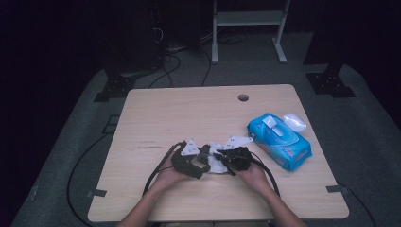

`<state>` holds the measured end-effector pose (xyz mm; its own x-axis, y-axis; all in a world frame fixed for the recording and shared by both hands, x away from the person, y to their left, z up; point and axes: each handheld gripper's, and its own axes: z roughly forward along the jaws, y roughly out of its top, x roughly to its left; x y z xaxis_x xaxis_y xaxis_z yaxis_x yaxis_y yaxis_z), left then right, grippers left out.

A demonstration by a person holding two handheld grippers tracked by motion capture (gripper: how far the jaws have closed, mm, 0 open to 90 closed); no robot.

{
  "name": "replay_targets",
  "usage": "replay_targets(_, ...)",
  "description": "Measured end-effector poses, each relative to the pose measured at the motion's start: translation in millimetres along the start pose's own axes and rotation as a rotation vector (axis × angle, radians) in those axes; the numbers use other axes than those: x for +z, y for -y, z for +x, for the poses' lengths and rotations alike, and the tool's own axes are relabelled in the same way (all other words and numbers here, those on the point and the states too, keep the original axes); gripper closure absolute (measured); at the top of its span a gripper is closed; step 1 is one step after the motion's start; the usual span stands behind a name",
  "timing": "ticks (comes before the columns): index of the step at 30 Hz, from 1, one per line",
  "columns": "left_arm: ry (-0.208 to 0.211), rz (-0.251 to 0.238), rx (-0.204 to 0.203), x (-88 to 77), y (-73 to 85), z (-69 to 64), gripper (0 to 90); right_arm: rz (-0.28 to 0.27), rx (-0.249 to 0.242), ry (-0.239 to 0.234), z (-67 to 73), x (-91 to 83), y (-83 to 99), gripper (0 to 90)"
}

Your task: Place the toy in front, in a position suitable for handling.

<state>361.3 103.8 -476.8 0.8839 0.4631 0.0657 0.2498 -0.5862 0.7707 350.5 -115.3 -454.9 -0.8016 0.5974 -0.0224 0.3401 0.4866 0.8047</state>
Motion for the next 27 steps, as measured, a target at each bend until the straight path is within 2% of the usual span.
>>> replay_targets(4, 0.011, -0.005, -0.01, -2.6, 0.5, -0.3, 15.1, 0.014, 0.031, 0.016, -2.9, -7.6, -3.6, 80.1)
replay_targets(7, 0.018, 0.005, 0.012, -5.4, 1.3, -1.2, 15.2, 0.023, 0.08, 0.049, -5.5, -20.1, -8.9, 80.0)
replay_targets(13, 0.01, -0.004, -0.013, -6.2, 0.4, 0.0, 15.0, 0.078, 0.074, 0.06, -3.0, -11.7, -5.8, 79.8)
replay_targets(16, 0.016, 0.0, -0.011, -6.1, 0.3, -0.4, 15.0, 0.074, 0.053, 0.058, -6.0, -7.9, -5.5, 79.8)
replay_targets(19, 0.026, -0.004, -0.015, -6.1, -0.4, -2.7, 15.0, 0.08, 0.079, 0.063, -14.2, -7.1, -4.9, 79.7)
replay_targets(21, 0.032, -0.015, -0.016, -7.5, -0.6, -5.1, 15.1, 0.075, 0.099, 0.051, -18.5, -6.6, -4.0, 79.6)
replay_targets(22, 0.033, -0.014, -0.002, -8.6, -0.2, -5.8, 16.1, 0.075, 0.094, 0.053, -20.3, -6.2, -4.0, 79.4)
replay_targets(25, 0.04, -0.003, 0.0, -9.9, 1.4, -6.8, 16.9, 0.082, 0.098, 0.066, -21.9, -5.2, -5.4, 79.0)
replay_targets(27, 0.028, -0.006, -0.003, -10.2, 1.1, -5.4, 16.8, 0.08, 0.081, 0.069, -21.7, -4.5, -5.5, 79.0)
